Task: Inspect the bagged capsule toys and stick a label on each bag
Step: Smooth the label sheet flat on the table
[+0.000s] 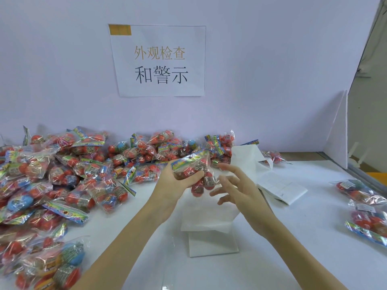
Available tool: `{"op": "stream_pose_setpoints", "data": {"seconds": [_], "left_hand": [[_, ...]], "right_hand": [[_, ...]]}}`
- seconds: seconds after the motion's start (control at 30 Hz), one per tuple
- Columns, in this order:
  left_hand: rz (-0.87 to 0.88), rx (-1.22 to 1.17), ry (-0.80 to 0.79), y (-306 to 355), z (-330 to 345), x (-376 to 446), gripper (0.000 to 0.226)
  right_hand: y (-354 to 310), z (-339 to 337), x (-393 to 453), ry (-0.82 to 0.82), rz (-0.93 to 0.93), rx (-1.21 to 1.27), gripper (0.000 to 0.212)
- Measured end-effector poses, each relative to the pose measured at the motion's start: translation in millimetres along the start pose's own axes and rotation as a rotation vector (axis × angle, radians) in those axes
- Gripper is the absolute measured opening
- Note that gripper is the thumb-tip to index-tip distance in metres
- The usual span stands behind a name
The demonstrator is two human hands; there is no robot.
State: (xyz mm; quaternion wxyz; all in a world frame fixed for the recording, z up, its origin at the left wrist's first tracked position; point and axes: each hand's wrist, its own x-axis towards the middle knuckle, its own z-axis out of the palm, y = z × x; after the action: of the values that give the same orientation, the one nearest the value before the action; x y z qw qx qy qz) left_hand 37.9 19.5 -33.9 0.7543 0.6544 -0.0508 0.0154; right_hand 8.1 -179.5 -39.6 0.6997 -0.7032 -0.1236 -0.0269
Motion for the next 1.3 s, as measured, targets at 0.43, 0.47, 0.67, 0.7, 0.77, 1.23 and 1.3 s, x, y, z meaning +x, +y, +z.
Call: {"op": "stream_pose_setpoints", "data": {"seconds": [0.43,0.47,0.67,0.7,0.77,1.23,1.3], "left_hand": [[0.021,0.006,0.056,7.3,4.7,-4.7,0.058],[0.034,0.004,0.074,6.2,5.5,-4.4,0.054],[0.03,-0.102,0.073,3.6,4.6,-6.0,0.04],[0.017,-0.097,0.068,4.9,3.9,-5.6,0.033],[-0.026,-0.05,0.074,7.4,1.2,-3.5,0.024],[0.224,0.052,0.378,-5.9,-9.7,5.8,0.008],[0.259,0.077,0.362,-9.0,-5.9,3.8,0.01]], "right_hand": [[10.8,-0.7,5.6,0.006,0.087,-0.054,0.013],[11.6,-0.8,6.2,0.009,0.088,-0.061,0.014],[10.7,0.3,6.0,0.04,0.055,-0.148,0.012],[10.2,-0.2,5.4,0.053,0.036,-0.185,0.011],[9.1,-1.0,4.1,0.073,0.003,-0.273,0.011],[6.5,3.0,2.2,-0.14,0.176,-0.04,0.049],[7.9,5.3,1.9,-0.185,0.166,-0.028,0.054]]}}
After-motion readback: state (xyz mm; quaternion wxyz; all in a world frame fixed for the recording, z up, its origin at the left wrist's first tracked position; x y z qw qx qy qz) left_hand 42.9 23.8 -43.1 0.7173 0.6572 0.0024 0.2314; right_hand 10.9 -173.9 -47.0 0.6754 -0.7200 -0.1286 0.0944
